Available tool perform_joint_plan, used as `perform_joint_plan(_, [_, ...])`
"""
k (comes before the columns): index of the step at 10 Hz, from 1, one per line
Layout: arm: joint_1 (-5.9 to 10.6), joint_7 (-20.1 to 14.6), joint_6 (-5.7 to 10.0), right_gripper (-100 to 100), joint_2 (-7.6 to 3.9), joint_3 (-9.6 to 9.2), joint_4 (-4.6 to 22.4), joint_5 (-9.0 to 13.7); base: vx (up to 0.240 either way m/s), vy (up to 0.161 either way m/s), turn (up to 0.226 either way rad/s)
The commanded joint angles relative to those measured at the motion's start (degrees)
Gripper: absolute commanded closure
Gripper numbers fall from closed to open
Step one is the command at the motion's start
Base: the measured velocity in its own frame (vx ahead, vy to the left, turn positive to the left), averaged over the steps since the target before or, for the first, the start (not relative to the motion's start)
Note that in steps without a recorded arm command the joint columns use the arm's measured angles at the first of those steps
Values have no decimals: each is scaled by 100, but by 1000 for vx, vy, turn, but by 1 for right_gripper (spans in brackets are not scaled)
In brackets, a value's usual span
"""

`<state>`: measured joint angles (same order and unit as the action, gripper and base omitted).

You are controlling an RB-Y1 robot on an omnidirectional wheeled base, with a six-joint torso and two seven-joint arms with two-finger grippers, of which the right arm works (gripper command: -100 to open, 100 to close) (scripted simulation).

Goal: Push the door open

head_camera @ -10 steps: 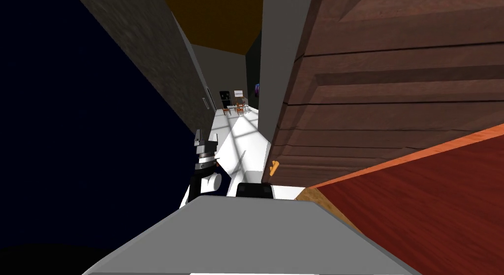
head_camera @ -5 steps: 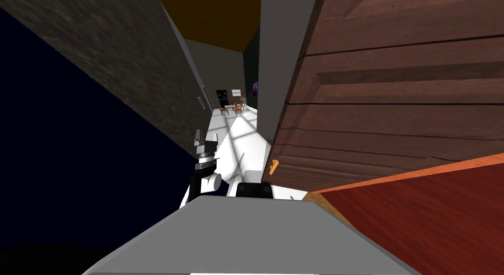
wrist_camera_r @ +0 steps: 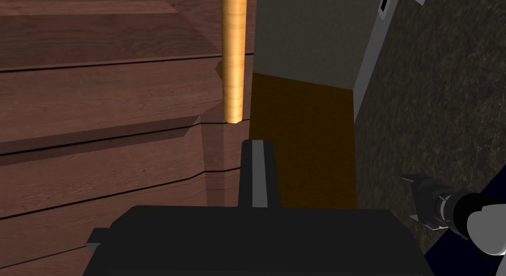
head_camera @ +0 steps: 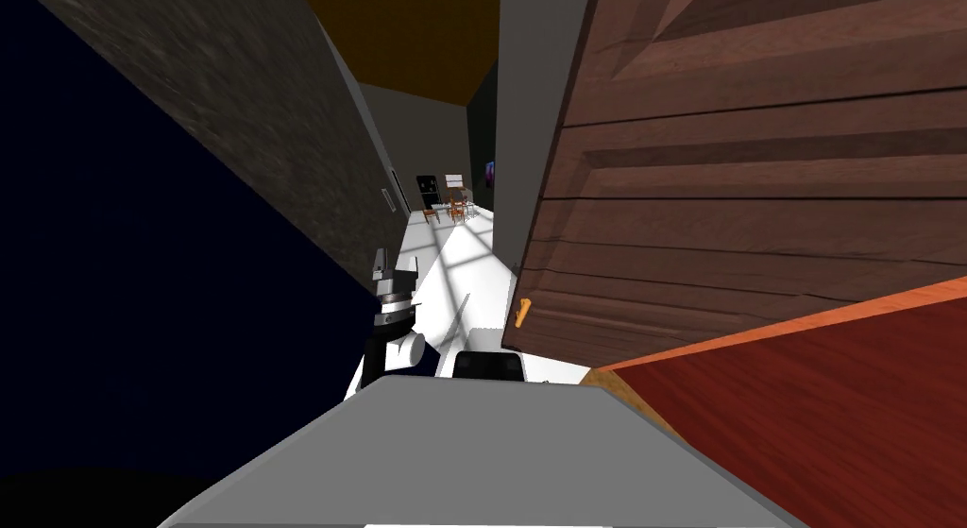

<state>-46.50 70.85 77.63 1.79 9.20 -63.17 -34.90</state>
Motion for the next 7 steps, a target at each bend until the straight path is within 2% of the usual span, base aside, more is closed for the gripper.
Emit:
perform_joint_plan(1, [1,0,0,100,0,0,0,0,0,0,0])
perform_joint_plan(2, [-13,66,-7,-100,-105,-89,13,34,37,-3,-220])
perform_joint_plan(4, [-39,194,-20,-100,-236,-263,39,100,97,12,-282])
perform_joint_plan(7, [-72,360,-36,-100,-311,-490,73,186,113,17,-267])
